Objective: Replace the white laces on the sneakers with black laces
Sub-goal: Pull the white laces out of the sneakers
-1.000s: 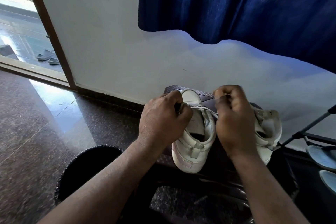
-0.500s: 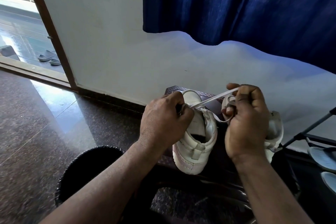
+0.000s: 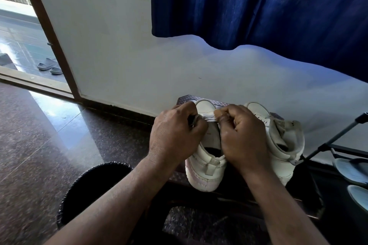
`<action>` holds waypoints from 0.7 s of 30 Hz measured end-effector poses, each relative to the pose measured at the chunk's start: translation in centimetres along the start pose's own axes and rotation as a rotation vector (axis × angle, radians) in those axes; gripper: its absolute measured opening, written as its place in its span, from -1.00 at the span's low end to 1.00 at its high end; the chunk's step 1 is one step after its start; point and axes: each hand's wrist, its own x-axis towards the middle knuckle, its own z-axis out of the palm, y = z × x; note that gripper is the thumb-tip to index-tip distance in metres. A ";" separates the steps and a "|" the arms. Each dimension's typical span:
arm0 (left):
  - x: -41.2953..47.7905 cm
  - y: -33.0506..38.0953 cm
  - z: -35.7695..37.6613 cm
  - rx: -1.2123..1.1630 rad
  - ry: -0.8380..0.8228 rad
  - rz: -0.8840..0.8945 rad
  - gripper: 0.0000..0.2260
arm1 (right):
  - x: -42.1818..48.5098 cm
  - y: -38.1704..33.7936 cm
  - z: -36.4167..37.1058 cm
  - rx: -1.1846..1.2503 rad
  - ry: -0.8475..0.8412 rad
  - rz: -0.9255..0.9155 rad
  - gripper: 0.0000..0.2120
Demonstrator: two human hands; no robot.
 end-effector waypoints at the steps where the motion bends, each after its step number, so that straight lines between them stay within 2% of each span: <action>1: 0.0 0.0 0.0 0.003 0.000 0.000 -0.79 | -0.1 0.0 0.1 0.050 0.049 0.006 -0.79; 3: 0.0 0.0 -0.1 0.003 -0.004 -0.003 -0.79 | 0.1 -0.3 -0.1 0.341 0.135 0.123 -0.81; 5: 0.0 0.0 -0.1 0.005 -0.006 -0.004 -0.79 | 0.8 -0.9 -1.0 0.799 0.219 0.300 -0.77; 7: -0.1 0.0 -0.1 0.005 -0.004 -0.007 -0.80 | 1.4 -0.8 -1.9 1.035 0.211 0.397 -0.76; 9: -0.1 0.1 -0.1 0.000 -0.003 -0.013 -0.80 | 1.4 -0.4 -2.0 0.969 0.154 0.418 -0.76; 12: -0.2 0.1 -0.1 0.003 -0.002 -0.026 -0.80 | 0.2 -0.1 -0.9 0.541 0.132 0.329 -0.81; 14: -0.1 0.2 -0.2 0.004 -0.026 -0.043 -0.84 | -0.3 -0.1 -0.3 0.333 0.211 0.244 -0.84; 16: 0.1 0.3 -0.5 -0.033 -0.066 -0.057 -0.90 | -0.6 -0.5 -0.1 0.328 0.302 0.192 -0.86; 18: 0.5 0.4 -0.8 -0.091 -0.110 -0.070 -0.85 | -0.7 -0.6 -0.1 0.331 0.385 0.171 -0.93; 21: 1.3 0.9 -0.9 -0.143 -0.198 -0.115 -0.84 | -1.0 -0.7 0.3 0.246 0.359 0.145 -0.78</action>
